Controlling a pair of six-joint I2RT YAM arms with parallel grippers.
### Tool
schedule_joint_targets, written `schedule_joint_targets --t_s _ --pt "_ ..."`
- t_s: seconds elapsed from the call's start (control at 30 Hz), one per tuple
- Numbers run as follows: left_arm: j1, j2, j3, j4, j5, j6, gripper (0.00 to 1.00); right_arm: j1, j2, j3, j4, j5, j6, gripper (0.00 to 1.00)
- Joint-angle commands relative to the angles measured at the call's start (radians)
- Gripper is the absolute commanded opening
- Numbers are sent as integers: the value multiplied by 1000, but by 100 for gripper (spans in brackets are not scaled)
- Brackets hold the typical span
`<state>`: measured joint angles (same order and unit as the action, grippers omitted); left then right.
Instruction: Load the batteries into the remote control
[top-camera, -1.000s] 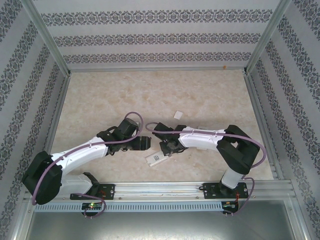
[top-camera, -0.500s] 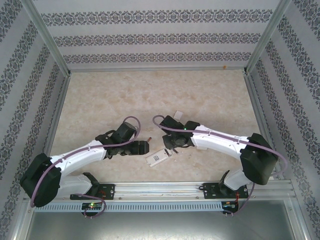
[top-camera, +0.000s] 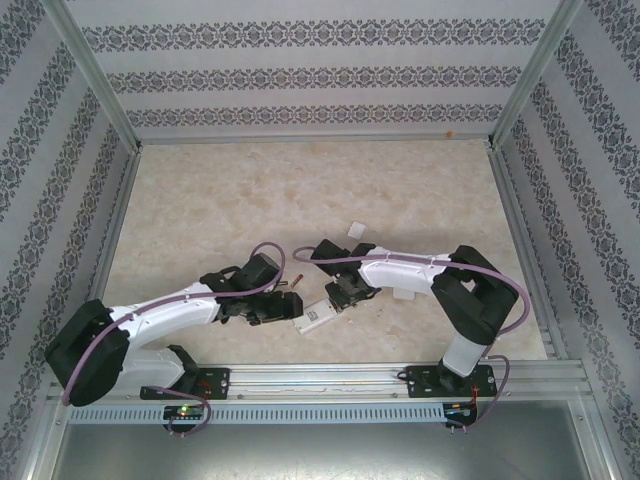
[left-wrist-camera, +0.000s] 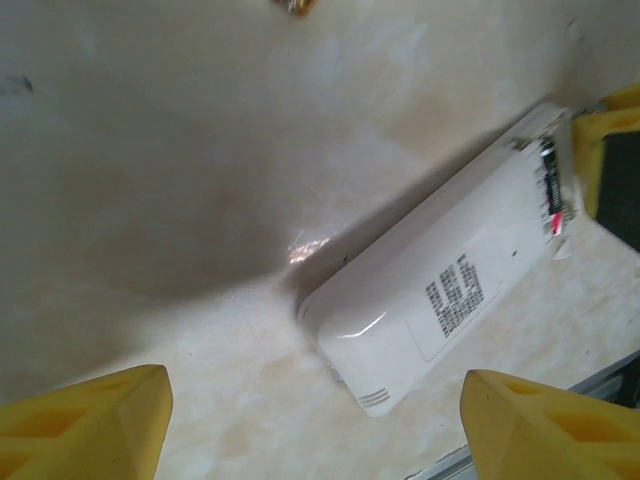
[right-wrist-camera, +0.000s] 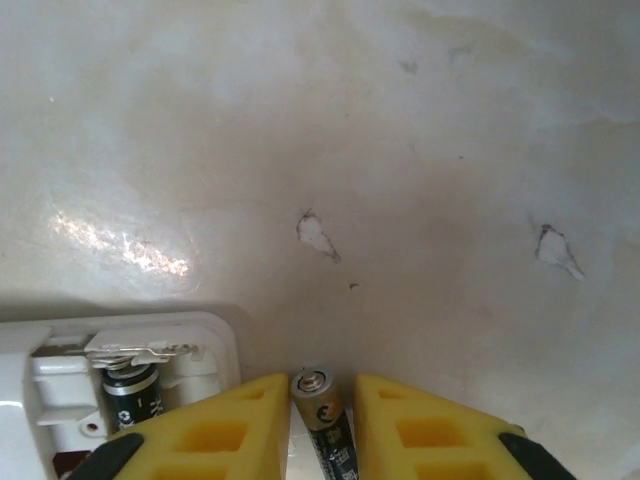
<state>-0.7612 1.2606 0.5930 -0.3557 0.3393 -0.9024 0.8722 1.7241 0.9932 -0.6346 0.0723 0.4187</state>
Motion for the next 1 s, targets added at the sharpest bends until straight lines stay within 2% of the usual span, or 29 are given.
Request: schedule_joint_targets --t_s 0.0,0.1,0.27,0.43,0.97 --pt "-31 23 -7 13 9 -61 74 -10 5 -8 -29 23 -14 15" --pt "-36 44 -11 57 26 -74 67 -16 -48 -10 -36 46 -4 8" --pt "-38 66 -11 125 47 -79 57 -34 -201 -57 42 -39 79 8" --pt "-38 87 -16 155 39 -88 53 -29 -286 -121 177 -107 150 7" --pt "-38 117 -15 157 19 -76 53 29 -142 -175 309 -111 154 7"
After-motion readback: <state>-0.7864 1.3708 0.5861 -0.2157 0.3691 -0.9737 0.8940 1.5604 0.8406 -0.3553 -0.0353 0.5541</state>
